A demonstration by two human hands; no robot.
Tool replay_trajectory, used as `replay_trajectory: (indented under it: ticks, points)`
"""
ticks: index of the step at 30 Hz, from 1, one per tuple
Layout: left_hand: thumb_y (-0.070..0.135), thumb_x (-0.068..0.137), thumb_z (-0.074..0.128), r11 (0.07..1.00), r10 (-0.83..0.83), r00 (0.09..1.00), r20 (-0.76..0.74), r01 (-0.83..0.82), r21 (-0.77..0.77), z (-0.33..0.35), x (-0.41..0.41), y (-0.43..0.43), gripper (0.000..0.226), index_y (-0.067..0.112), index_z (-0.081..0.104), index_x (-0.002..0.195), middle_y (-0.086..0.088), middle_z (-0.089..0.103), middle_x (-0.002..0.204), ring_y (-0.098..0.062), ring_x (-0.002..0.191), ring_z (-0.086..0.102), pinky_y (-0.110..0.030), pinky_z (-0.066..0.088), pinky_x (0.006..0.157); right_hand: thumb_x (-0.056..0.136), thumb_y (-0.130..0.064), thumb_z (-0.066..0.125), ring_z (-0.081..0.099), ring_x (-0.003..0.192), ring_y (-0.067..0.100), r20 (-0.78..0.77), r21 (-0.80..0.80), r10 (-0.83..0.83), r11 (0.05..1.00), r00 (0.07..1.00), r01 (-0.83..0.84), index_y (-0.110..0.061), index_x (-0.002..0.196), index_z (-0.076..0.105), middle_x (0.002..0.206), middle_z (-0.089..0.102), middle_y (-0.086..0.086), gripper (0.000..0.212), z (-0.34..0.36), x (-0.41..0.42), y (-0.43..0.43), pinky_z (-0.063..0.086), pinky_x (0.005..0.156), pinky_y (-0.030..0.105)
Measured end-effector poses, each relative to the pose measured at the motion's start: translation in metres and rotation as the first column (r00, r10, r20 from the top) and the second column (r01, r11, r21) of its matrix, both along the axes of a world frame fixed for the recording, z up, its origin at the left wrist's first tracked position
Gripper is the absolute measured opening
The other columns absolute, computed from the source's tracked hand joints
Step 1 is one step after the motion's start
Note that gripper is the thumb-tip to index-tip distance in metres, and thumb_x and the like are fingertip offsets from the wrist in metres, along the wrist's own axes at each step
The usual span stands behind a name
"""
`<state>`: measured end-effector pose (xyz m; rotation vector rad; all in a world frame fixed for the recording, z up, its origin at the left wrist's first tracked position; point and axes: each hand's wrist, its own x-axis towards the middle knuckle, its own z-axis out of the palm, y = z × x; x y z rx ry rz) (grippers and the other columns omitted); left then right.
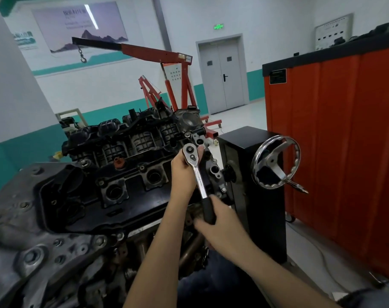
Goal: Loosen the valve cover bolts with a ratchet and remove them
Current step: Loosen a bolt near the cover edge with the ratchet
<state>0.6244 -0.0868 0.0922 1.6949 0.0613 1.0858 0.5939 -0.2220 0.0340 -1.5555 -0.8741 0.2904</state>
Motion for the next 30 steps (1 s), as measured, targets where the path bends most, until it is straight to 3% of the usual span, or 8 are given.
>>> replay_trajectory:
  ticks: [5, 7, 9, 13, 15, 19, 23, 30]
  points:
    - [0.019, 0.095, 0.064, 0.996, 0.01, 0.998, -0.067, -0.004, 0.093, 0.005, -0.006, 0.005, 0.047, 0.029, 0.038, 0.057, 0.017, 0.039, 0.05, 0.002, 0.052, 0.034, -0.012, 0.035, 0.056, 0.091, -0.014, 0.06, 0.041, 0.036, 0.015, -0.409, 0.064, 0.354, 0.93, 0.841, -0.361, -0.012, 0.066, 0.05, 0.047, 0.047, 0.004, 0.027, 0.023, 0.019, -0.006, 0.036, 0.038, 0.023]
    - [0.017, 0.094, 0.065, 0.995, 0.01, 0.995, -0.097, -0.001, 0.098, 0.008, -0.005, 0.008, 0.047, 0.03, 0.046, 0.052, 0.017, 0.043, 0.049, 0.002, 0.052, 0.038, -0.012, 0.036, 0.055, 0.093, -0.014, 0.059, 0.035, 0.032, 0.013, -0.28, -0.191, 0.304, 0.912, 0.911, -0.363, -0.012, 0.062, 0.047, 0.043, 0.042, 0.001, 0.033, 0.04, 0.055, -0.023, 0.03, 0.034, 0.021]
    - [0.008, 0.093, 0.061, 0.993, 0.015, 0.99, -0.138, 0.001, 0.117, 0.012, -0.005, 0.01, 0.038, 0.024, 0.061, 0.059, 0.017, 0.048, 0.049, 0.002, 0.054, 0.041, -0.017, 0.037, 0.057, 0.091, -0.015, 0.061, 0.038, 0.032, 0.016, 0.063, -0.453, 0.214, 0.876, 0.975, -0.163, -0.008, 0.067, 0.052, 0.042, 0.045, 0.002, 0.027, 0.069, 0.094, -0.039, 0.032, 0.034, 0.023]
    - [-0.001, 0.092, 0.049, 0.99, 0.028, 0.986, -0.163, -0.004, 0.142, 0.013, -0.006, 0.013, 0.04, 0.025, 0.061, 0.064, 0.018, 0.046, 0.046, 0.003, 0.047, 0.037, -0.014, 0.03, 0.048, 0.085, -0.022, 0.067, 0.052, 0.044, 0.011, 0.494, -0.49, 0.126, 0.858, 0.86, 0.156, -0.009, 0.077, 0.065, 0.057, 0.06, 0.002, 0.016, 0.103, 0.121, -0.045, 0.043, 0.047, 0.025]
    - [0.0, 0.093, 0.052, 0.993, 0.027, 0.991, -0.133, -0.012, 0.114, 0.009, -0.005, 0.013, 0.032, 0.021, 0.063, 0.071, 0.019, 0.053, 0.052, 0.005, 0.053, 0.045, -0.012, 0.036, 0.053, 0.085, -0.021, 0.068, 0.048, 0.039, -0.001, 0.473, -0.413, 0.054, 0.895, 0.88, 0.167, -0.01, 0.074, 0.065, 0.054, 0.057, -0.005, 0.015, 0.083, 0.103, -0.041, 0.039, 0.043, 0.015]
    - [0.012, 0.093, 0.065, 0.998, 0.027, 0.998, -0.049, -0.024, 0.05, 0.002, 0.003, 0.005, 0.038, 0.02, 0.056, 0.057, 0.022, 0.054, 0.052, 0.009, 0.055, 0.049, -0.007, 0.04, 0.058, 0.085, -0.015, 0.065, 0.041, 0.037, 0.004, 0.02, -0.097, -0.038, 0.994, 0.999, 0.04, -0.008, 0.078, 0.057, 0.049, 0.046, -0.006, 0.012, 0.015, 0.028, -0.012, 0.034, 0.039, 0.023]
    - [0.013, 0.093, 0.066, 0.999, -0.031, 0.999, -0.031, 0.031, 0.02, 0.001, 0.004, 0.009, 0.047, 0.03, 0.049, 0.053, 0.017, 0.047, 0.055, -0.006, 0.068, 0.048, -0.022, 0.046, 0.08, 0.086, -0.008, 0.055, 0.037, 0.033, 0.009, -0.227, 0.145, -0.036, 0.987, 0.973, 0.071, -0.016, 0.069, 0.041, 0.044, 0.041, -0.008, 0.024, 0.004, -0.019, 0.031, 0.033, 0.037, 0.022]
    - [0.014, 0.094, 0.062, 0.991, 0.029, 0.986, -0.164, -0.007, 0.135, 0.012, -0.001, 0.013, 0.042, 0.02, 0.055, 0.053, 0.017, 0.045, 0.047, 0.002, 0.051, 0.04, -0.018, 0.036, 0.056, 0.088, -0.008, 0.06, 0.043, 0.038, 0.004, 0.24, -0.389, 0.05, 0.92, 0.97, 0.049, -0.017, 0.068, 0.047, 0.053, 0.046, -0.004, 0.026, 0.047, 0.059, -0.03, 0.035, 0.038, 0.018]
